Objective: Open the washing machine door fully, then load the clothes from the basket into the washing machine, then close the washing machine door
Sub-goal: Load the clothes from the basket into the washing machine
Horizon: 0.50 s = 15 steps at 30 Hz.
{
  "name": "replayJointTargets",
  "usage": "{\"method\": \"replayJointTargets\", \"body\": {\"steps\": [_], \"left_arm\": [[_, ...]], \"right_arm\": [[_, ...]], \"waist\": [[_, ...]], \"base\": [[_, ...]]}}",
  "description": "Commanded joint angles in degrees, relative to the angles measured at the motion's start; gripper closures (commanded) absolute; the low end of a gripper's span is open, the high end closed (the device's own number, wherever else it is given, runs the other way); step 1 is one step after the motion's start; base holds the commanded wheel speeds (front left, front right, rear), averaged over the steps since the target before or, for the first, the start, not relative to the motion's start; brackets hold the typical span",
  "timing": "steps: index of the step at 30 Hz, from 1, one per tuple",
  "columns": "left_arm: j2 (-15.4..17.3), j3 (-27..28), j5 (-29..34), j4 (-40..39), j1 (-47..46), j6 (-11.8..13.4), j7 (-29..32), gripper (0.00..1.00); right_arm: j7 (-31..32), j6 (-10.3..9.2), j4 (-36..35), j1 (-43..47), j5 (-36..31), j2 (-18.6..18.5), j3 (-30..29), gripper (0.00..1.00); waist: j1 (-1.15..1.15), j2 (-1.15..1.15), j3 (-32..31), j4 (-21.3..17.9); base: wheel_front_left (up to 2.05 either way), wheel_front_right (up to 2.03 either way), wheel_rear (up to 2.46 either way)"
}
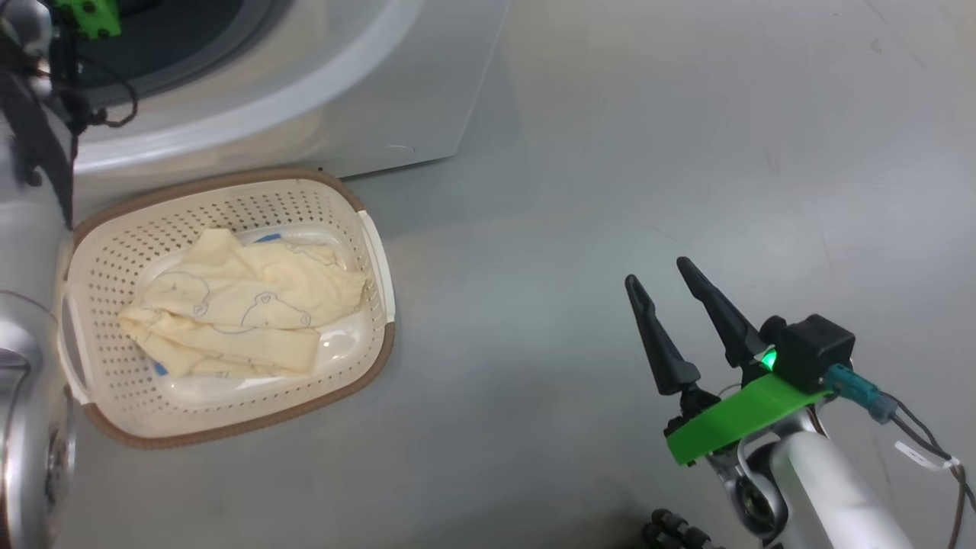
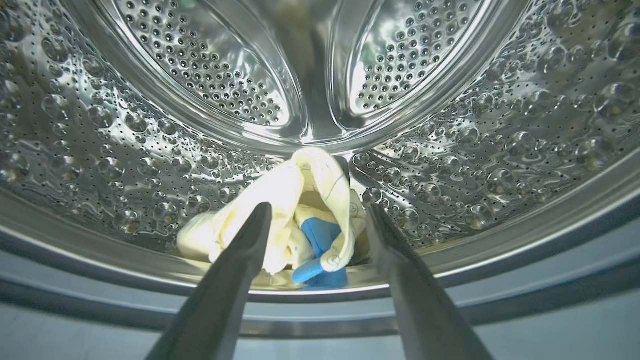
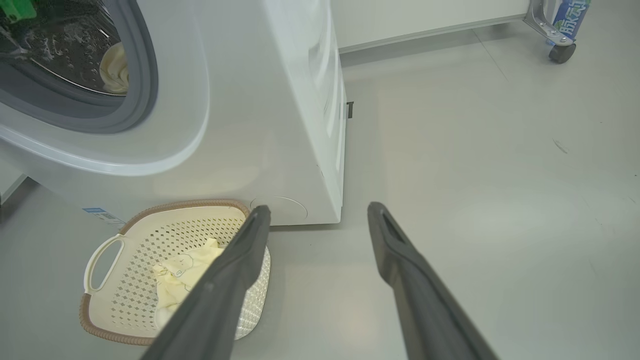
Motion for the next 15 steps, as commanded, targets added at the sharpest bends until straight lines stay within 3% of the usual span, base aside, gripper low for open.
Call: {"method": "replayJointTargets", "body": {"steps": [1,15], "left_arm": [[1.8,0.3,-0.3,-1.5,-0.7,-0.2,-0.7,0.00],[-0.3,1.2,-3.7,-1.3,5.2,-2.1,-6.7,0.00]], "right_arm": [[-0.4,0.21,-1.1,1.1,-0.4,-0.4,0.7,0.00],[-0.4,0.21,-0.9,0.6,-1.0,-0.4,-0.5,0.00]], "waist": [[0.00,0.00,-0.5,0.5],[0.00,0.00,-2.6,2.8]], "base": [[0.00,0.00,0.00],[0.00,0.00,0.00]]}}
